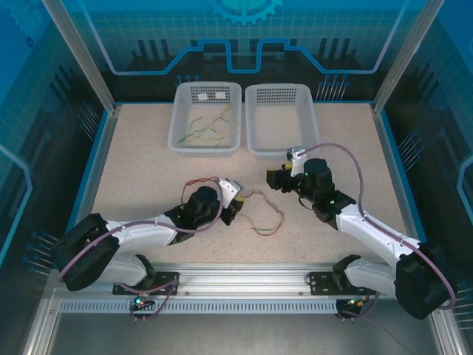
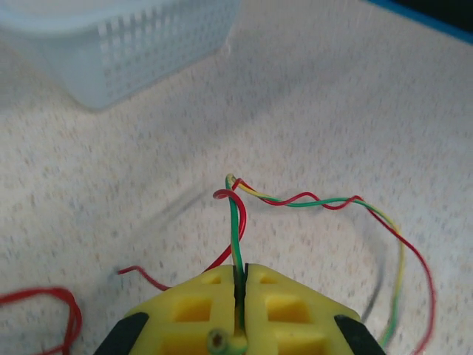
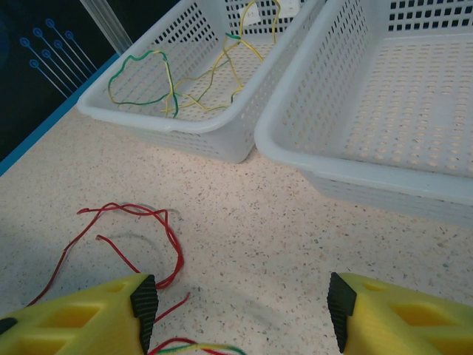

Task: Untangle the cables

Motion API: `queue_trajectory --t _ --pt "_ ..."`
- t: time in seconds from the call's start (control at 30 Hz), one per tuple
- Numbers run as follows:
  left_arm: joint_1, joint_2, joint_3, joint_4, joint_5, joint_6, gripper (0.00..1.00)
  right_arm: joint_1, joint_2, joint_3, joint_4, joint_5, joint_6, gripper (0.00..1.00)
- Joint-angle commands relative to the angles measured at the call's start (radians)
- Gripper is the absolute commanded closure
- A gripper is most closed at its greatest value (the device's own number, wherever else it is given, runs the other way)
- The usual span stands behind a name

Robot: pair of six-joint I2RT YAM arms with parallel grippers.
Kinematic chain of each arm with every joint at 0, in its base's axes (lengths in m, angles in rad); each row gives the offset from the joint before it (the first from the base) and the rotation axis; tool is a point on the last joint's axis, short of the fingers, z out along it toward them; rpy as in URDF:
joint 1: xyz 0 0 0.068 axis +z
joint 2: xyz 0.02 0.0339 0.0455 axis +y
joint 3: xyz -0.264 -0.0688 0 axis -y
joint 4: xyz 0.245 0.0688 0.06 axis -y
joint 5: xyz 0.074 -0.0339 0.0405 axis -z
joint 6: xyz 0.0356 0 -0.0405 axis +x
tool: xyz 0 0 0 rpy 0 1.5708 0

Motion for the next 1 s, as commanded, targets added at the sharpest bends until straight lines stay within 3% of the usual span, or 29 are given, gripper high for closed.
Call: queue_trajectory --t 0.0,0.17,0.43,0.57,0.63,0.7,0.77,0.97 --pt "-0.005 -0.063 0.083 -0.023 -0.015 0.000 1.00 0.014 -0.030 -0.030 0.067 0.007 -0.010 0.35" --pt "-0.004 -0.112 0.128 -0.057 -0.080 -0.080 1.00 0.029 -0.108 -0.055 0.153 -0.049 0.022 0.38" --pt "-0.005 -0.156 0.191 -0.052 -0.091 -0.222 1.00 0.059 -0.270 -0.161 0.395 -0.111 0.092 0.42" --pt "-0.004 -0.147 0.225 -0.080 -0.090 -0.230 1.00 0.094 -0.227 -0.113 0.392 -0.268 0.051 0.42" --pt "-0.004 -0.148 0.234 -0.080 -0.088 -0.232 1.00 0.135 -0.181 -0.085 0.366 -0.279 0.015 0.43" --pt "-0.005 -0.150 0.235 -0.063 -0.078 -0.230 1.00 0.178 -0.142 -0.095 0.413 -0.244 0.003 0.39" --pt "-0.005 -0.156 0.239 -0.066 -0.070 -0.232 1.00 0.236 -0.107 -0.124 0.474 -0.110 -0.035 0.28" --pt "-0.005 -0.178 0.233 -0.062 -0.034 -0.268 1.00 0.280 -0.012 -0.145 0.626 0.141 -0.070 0.24"
